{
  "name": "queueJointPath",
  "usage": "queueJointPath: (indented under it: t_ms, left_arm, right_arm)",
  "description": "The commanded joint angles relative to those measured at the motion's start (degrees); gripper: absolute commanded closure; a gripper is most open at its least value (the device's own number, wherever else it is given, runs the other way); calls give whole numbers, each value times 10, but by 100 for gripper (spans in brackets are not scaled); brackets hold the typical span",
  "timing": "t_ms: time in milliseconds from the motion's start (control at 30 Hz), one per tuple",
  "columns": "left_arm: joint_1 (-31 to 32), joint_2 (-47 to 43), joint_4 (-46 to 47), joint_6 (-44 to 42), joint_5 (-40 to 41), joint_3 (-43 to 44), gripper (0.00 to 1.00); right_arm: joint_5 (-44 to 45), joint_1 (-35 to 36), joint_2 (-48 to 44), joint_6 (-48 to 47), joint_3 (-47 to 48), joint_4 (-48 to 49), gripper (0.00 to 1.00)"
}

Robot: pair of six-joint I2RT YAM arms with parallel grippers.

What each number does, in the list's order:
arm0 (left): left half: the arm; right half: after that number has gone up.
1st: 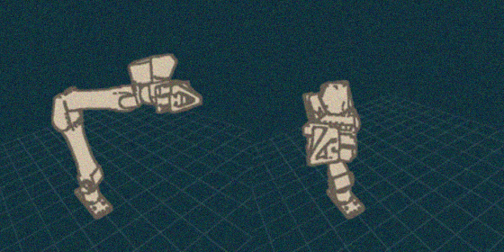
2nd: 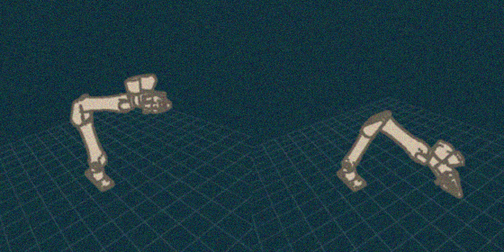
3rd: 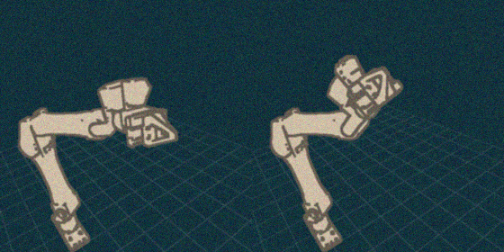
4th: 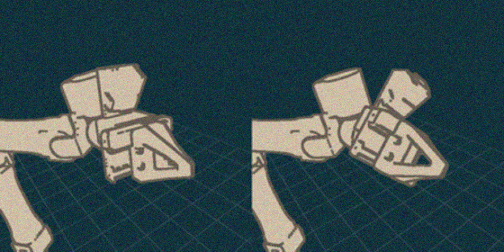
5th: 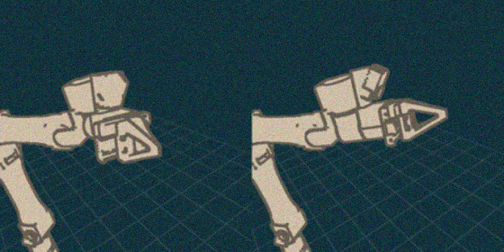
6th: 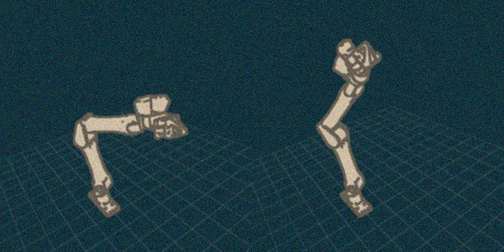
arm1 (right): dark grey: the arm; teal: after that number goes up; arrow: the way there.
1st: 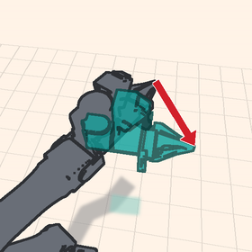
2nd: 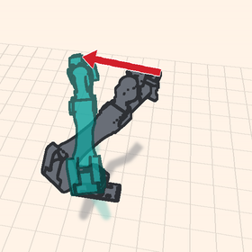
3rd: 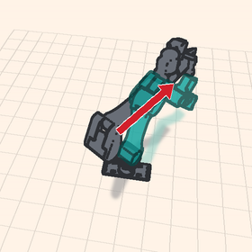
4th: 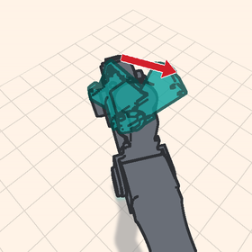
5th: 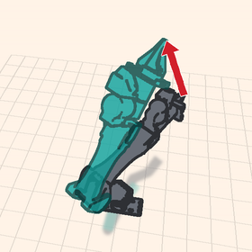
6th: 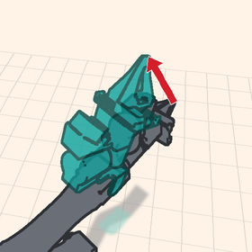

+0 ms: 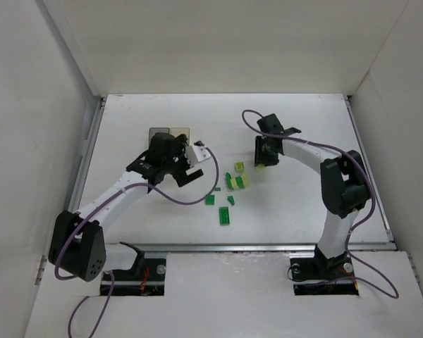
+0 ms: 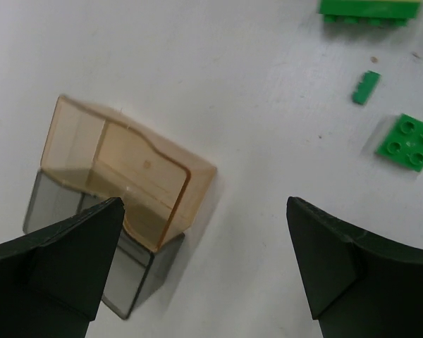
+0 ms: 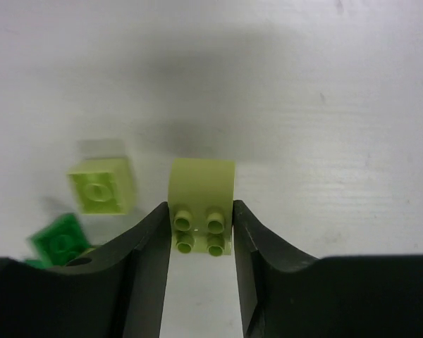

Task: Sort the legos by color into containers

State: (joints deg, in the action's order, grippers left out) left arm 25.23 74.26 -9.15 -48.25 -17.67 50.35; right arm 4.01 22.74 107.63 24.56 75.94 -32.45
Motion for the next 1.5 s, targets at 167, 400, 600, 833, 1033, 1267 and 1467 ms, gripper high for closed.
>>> queueJointPath:
  t_ms: [167,400,600,833,1033,1267,1467]
  left_arm:
    - [-136,-62,181,388,313,-22,0]
    - [-194,-95,204,407,408,-43,0]
    - [-206,-95,198,412,407,-55,0]
    - [-206,-100,193,412,382,-61,0]
    - [-206,-100,193,407,357,-61,0]
    - [-206,-95,193,396,308,-61,0]
    - [-206,-95,187,365,217,-61,0]
  right_arm:
    - [-92,82,-38,-57,182,175,100]
    - [-284,126,135,-50,360,208,100]
    - [-354,165,246,-37,464,208,99]
    - [-346,172,265,-37,458,213,74]
    - [-389,172,271,-37,452,213,20]
    - [-367,167,217,-56,430,213,15]
    - [-341,127,127,-56,373,213,15]
